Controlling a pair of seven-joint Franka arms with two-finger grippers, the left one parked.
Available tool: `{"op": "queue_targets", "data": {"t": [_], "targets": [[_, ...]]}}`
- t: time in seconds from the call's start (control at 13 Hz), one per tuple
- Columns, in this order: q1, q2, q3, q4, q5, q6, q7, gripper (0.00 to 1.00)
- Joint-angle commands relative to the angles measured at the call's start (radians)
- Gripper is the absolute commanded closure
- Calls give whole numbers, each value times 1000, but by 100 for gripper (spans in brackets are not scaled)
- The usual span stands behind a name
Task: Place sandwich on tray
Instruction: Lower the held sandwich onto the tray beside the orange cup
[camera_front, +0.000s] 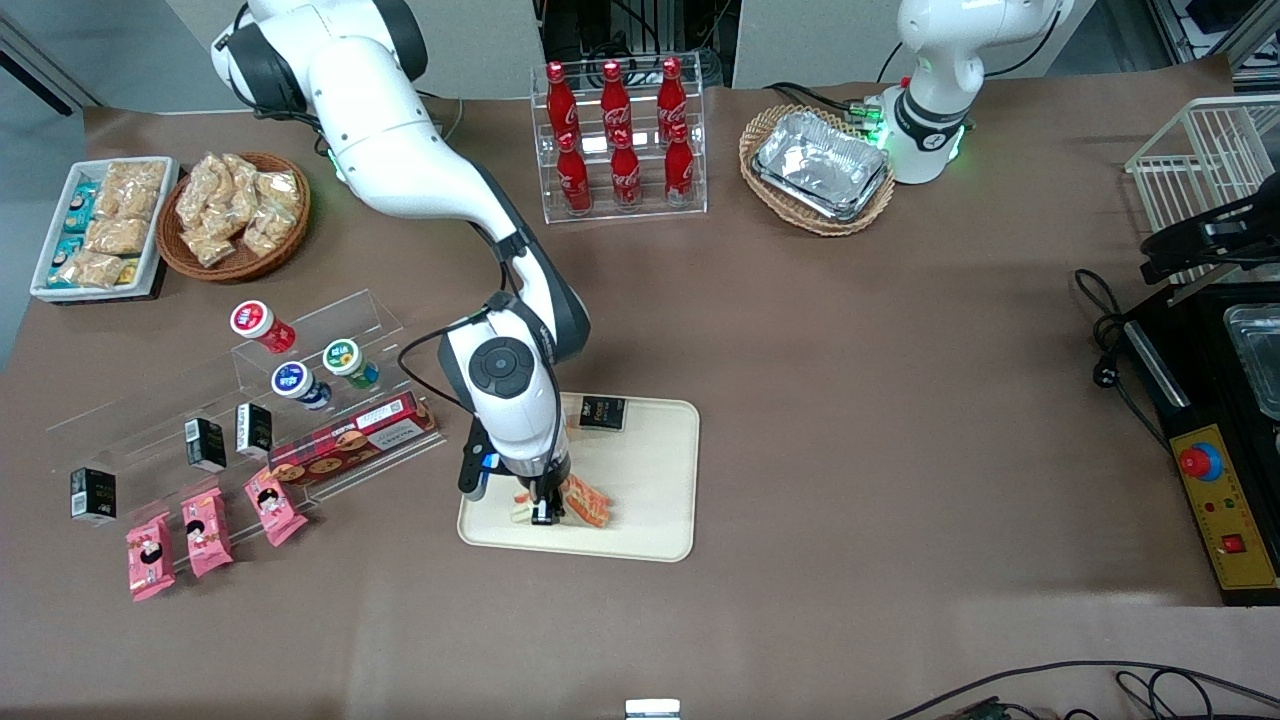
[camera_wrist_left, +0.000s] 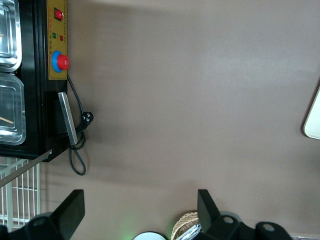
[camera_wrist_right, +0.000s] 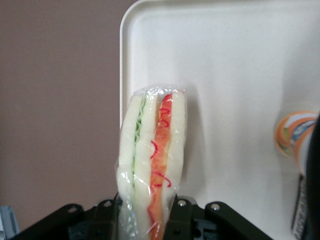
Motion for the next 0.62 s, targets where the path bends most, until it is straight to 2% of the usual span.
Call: {"op": "queue_targets", "data": {"t": [0.0,0.31,0.38,0.46,0.54], "targets": [[20,67,-10,36,8,68,15,71],[23,97,-11,36,1,104,4,68],[23,94,-13,37,1,104,2,32],[14,91,-13,39,1,104,-2,0],[14,90,-14,37,-1,104,-18,0]]}}
